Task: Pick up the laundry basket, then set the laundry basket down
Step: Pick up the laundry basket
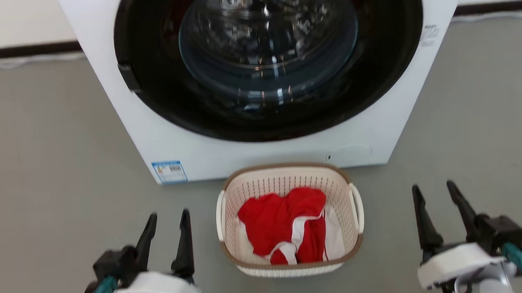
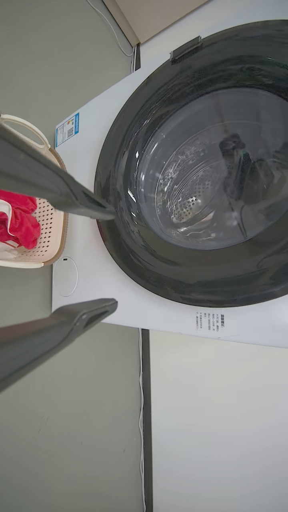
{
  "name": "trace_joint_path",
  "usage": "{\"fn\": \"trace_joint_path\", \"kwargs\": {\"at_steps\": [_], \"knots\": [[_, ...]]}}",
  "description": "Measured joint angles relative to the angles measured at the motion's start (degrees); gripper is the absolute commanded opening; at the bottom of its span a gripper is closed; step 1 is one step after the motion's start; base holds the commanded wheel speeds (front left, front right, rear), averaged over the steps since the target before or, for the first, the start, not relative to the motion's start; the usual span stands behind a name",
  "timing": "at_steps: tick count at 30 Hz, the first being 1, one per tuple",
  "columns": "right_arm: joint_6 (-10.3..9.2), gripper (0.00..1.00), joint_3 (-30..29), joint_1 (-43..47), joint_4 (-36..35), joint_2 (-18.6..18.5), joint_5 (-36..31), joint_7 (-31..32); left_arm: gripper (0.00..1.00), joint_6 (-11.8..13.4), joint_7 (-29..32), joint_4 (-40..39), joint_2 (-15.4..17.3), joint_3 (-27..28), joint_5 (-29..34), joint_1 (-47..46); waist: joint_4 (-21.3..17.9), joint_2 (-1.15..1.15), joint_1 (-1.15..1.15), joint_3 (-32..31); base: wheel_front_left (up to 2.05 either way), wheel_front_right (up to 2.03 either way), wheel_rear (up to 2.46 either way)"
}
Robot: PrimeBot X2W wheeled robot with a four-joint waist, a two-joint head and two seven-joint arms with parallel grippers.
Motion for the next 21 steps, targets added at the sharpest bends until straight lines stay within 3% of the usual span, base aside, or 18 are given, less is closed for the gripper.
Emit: {"fn": "trace_joint_path", "kwargs": {"at_steps": [11, 21], "knots": [[0.00, 1.00, -0.8, -10.1, 4.3, -0.4, -1.5, -0.1, 1.00, -0.1, -0.2, 6.7, -0.1, -3.1, -0.2, -11.7, 1.4, 0.00, 0.00, 10.0, 0.00, 0.00, 0.00], [0.04, 1.00, -4.0, -20.3, 10.6, -0.6, -6.6, -0.2, 1.00, 1.2, -0.2, 18.7, -0.3, -8.8, -2.7, -25.0, 2.3, 0.00, 0.00, 19.9, 0.00, 0.00, 0.00]]}}
